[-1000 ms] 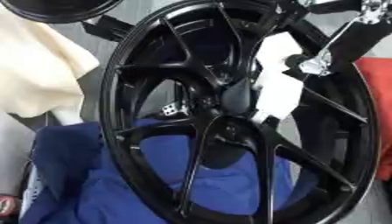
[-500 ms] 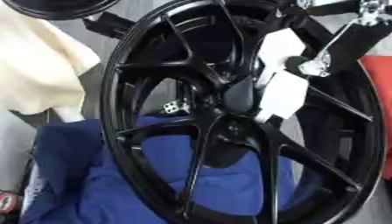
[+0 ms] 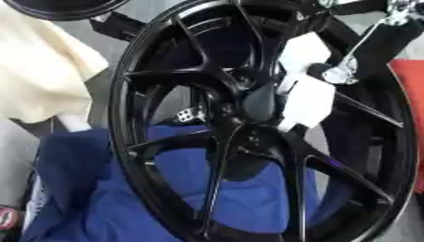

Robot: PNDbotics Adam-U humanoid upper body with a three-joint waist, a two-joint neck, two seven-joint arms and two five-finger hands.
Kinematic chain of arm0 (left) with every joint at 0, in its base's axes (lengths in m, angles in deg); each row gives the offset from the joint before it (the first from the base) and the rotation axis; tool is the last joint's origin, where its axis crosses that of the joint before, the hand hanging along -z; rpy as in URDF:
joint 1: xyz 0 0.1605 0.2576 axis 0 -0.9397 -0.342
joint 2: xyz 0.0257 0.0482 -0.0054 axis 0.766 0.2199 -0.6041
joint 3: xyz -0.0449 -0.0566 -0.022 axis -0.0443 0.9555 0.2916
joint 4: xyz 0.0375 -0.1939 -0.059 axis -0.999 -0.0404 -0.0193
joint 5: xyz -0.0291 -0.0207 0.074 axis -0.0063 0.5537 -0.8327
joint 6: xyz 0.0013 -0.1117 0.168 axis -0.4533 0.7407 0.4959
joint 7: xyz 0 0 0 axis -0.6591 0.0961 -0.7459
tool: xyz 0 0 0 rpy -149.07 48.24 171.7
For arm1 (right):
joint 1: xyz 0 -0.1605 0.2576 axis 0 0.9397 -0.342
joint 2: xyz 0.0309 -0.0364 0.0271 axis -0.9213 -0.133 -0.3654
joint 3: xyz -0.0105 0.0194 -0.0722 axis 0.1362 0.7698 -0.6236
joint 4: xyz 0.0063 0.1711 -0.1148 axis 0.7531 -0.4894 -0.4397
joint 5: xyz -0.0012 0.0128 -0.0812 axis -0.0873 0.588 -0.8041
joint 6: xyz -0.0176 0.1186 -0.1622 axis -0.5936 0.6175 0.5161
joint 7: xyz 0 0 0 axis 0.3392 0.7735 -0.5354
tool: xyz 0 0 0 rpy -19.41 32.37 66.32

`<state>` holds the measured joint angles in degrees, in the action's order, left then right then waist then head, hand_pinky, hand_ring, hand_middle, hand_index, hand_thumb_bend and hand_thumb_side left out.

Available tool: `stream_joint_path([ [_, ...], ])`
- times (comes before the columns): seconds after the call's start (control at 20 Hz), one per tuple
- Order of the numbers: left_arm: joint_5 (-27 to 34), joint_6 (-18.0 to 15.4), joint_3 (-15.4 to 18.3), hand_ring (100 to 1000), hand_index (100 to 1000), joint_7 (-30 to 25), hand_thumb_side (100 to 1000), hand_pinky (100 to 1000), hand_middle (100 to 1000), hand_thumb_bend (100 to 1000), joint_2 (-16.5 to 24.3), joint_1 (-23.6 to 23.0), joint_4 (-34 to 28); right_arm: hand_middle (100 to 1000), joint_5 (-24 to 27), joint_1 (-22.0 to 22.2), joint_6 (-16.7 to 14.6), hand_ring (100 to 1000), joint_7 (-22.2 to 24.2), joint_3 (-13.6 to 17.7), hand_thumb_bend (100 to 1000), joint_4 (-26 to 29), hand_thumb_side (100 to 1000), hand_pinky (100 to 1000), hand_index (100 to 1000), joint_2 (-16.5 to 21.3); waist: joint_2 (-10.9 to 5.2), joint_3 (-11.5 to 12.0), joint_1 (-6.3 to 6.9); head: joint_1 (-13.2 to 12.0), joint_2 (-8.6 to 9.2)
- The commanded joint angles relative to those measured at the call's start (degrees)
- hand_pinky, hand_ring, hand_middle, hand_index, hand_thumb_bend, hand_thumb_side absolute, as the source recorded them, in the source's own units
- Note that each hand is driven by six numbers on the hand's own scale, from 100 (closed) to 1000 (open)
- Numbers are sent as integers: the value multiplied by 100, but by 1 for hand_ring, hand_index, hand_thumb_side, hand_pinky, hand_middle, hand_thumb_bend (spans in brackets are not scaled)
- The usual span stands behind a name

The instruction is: Pull the pin out of the wheel hub.

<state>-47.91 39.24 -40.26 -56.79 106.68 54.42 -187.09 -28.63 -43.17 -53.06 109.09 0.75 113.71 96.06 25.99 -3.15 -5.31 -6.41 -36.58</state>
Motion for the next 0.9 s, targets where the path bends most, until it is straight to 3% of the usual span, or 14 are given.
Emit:
stream_joint_path([
  [0.05, 11, 13, 58, 755, 750, 10, 727, 755, 619, 100, 47, 37, -85, 427, 47, -132, 53, 685, -5, 152, 152, 61, 100, 758, 513, 70, -118, -3, 31, 2, 73],
  [0.25, 19, 8, 71, 755, 749, 18, 726, 756, 619, 100, 33, 30, -85, 340, 48, -137, 128, 607, -158, 244, 132, 79, 100, 690, 426, 51, -128, -16, 40, 1, 77],
  [0.45, 29, 5, 75, 755, 748, 19, 726, 756, 620, 100, 23, 31, -85, 283, 59, -134, 196, 554, -607, 255, 188, 79, 100, 628, 374, 26, -145, -18, 44, 1, 75],
  [0.7, 46, 17, 83, 755, 748, 23, 726, 757, 620, 100, 20, 9, -85, 238, 104, -217, 147, 534, -743, 289, 232, 37, 100, 615, 333, -13, -182, -30, 37, -10, 68],
  [0.9, 51, 25, 90, 756, 748, 24, 725, 758, 620, 100, 24, -15, -85, 229, 57, -289, 77, 530, -678, 493, 231, 88, 100, 619, 325, -22, -222, -67, 30, -34, 56],
])
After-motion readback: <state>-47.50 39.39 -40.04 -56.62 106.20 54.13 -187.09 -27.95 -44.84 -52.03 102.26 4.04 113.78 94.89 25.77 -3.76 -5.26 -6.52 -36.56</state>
